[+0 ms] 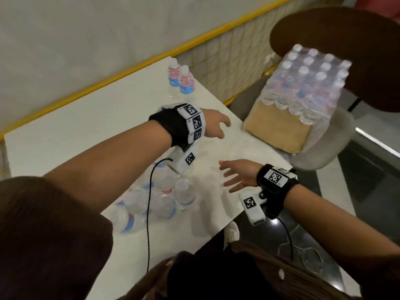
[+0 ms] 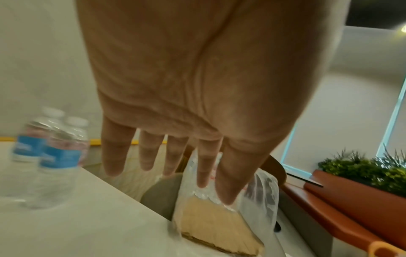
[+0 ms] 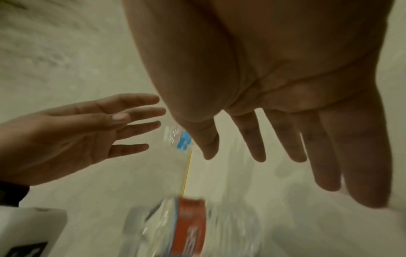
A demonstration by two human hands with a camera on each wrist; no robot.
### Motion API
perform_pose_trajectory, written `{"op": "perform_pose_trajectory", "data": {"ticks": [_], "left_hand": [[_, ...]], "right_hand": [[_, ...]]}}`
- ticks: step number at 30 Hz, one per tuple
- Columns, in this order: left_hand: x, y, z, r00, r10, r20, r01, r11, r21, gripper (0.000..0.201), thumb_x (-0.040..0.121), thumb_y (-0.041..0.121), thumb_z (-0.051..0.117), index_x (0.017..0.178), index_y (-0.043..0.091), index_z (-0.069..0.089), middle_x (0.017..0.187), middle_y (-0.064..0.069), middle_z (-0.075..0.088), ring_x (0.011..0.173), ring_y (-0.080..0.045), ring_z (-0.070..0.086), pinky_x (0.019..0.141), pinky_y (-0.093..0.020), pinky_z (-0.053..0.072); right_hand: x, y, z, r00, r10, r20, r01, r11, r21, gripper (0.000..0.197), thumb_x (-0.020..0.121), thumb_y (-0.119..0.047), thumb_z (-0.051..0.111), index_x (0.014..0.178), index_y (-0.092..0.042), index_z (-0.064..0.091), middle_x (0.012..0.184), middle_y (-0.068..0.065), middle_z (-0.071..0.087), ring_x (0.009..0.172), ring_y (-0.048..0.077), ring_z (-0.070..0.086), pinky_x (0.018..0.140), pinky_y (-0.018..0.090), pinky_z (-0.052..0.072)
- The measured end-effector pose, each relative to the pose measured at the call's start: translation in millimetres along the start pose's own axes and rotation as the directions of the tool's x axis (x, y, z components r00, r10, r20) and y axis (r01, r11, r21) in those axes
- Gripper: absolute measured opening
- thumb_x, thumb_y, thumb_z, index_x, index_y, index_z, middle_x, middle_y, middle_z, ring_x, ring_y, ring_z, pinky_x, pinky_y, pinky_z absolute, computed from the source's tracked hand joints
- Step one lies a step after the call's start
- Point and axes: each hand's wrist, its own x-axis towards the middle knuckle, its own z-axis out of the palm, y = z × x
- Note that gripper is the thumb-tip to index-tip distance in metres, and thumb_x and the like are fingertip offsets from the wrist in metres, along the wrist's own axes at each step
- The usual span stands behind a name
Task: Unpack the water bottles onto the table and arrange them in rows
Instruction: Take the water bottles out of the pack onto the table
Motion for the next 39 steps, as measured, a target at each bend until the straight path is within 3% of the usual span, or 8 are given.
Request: {"op": "perform_pose_trajectory", "data": {"ticks": [9,16,20,26,30,33,37,39], "left_hand": [[113.8,91.0,-13.4,0.992,0.051,-0.115,-0.038,0.993,0.111,0.060,0.095,0.022,0.050,0.149,0.026,0.024,0.159,-0.011,-0.008,0.148,-0.031,-0.002,0.119,-0.038,0.014],[152.1,99.2,-24.7,0.942,0.023,-0.334,-0.069,0.990,-0.125,0.067,0.080,0.009,0.061,0.140,0.007,0.030,0.147,-0.010,0.024,0.126,-0.035,0.044,0.102,-0.041,0.041],[163.9,94.7,-21.3,0.939,0.042,-0.340,-0.086,0.990,-0.116,0.064,0.081,0.013,0.060,0.138,0.008,0.033,0.141,-0.010,0.028,0.118,-0.034,0.049,0.096,-0.040,0.046],[178.3,86.4,-22.3,0.979,0.034,-0.200,-0.053,0.995,-0.089,0.066,0.083,0.023,0.060,0.142,0.031,0.033,0.138,-0.005,0.023,0.117,-0.028,0.048,0.094,-0.043,0.049],[195.1,90.8,-23.5,0.981,-0.032,-0.190,0.007,0.991,-0.133,0.071,0.078,0.019,0.068,0.140,0.026,0.033,0.148,-0.007,0.011,0.121,-0.035,0.047,0.096,-0.045,0.048],[208.0,98.8,-20.3,0.984,-0.056,-0.171,0.032,0.989,-0.144,0.074,0.074,0.028,0.075,0.138,0.024,0.038,0.148,-0.009,0.006,0.123,-0.035,0.045,0.101,-0.044,0.044],[225.9,106.2,-22.8,0.981,-0.082,-0.176,0.042,0.975,-0.217,0.072,0.071,0.031,0.078,0.134,0.022,0.046,0.142,-0.007,0.015,0.109,-0.030,0.056,0.098,-0.041,0.047],[231.5,106.3,-25.9,0.984,-0.058,-0.169,0.025,0.982,-0.189,0.062,0.071,0.036,0.077,0.127,0.022,0.054,0.138,-0.006,0.027,0.112,-0.026,0.053,0.099,-0.038,0.045]], "right_hand": [[-9.7,-26.6,-136.8,0.908,-0.168,-0.383,0.193,0.981,0.025,0.049,0.092,-0.026,0.059,0.136,-0.014,0.042,0.130,0.008,0.048,0.104,0.023,0.050,0.082,0.036,0.047],[-6.1,-79.1,-201.3,0.763,-0.334,-0.553,0.309,0.940,-0.142,0.054,0.091,-0.033,0.057,0.138,-0.012,0.041,0.139,0.008,0.047,0.124,0.028,0.049,0.103,0.040,0.043],[-4.3,-103.0,-216.0,0.787,-0.329,-0.521,0.186,0.933,-0.308,0.048,0.101,-0.034,0.035,0.141,-0.007,0.038,0.147,0.015,0.038,0.134,0.028,0.038,0.106,0.033,0.032],[-18.4,-97.5,-233.8,0.702,-0.323,-0.634,0.020,0.900,-0.436,0.054,0.096,-0.023,0.050,0.143,-0.005,0.034,0.144,0.016,0.041,0.127,0.031,0.045,0.097,0.034,0.043],[-4.4,-86.9,-220.2,0.699,-0.308,-0.645,0.238,0.951,-0.197,0.058,0.100,-0.023,0.040,0.149,-0.003,0.015,0.156,0.013,0.016,0.141,0.030,0.025,0.113,0.036,0.024],[10.0,-82.6,-207.7,0.602,-0.436,-0.668,0.438,0.881,-0.180,0.043,0.092,-0.035,0.055,0.133,-0.029,0.043,0.130,0.000,0.052,0.118,0.018,0.052,0.103,0.033,0.040],[7.8,-76.3,-212.4,0.722,-0.414,-0.555,0.416,0.900,-0.130,0.018,0.090,-0.038,0.057,0.106,-0.030,0.056,0.091,-0.007,0.065,0.075,0.002,0.060,0.078,0.022,0.053],[7.6,-74.7,-223.2,0.702,-0.397,-0.592,0.445,0.893,-0.071,0.010,0.091,-0.028,0.057,0.102,-0.027,0.056,0.089,-0.008,0.062,0.076,0.003,0.059,0.082,0.017,0.052]]}}
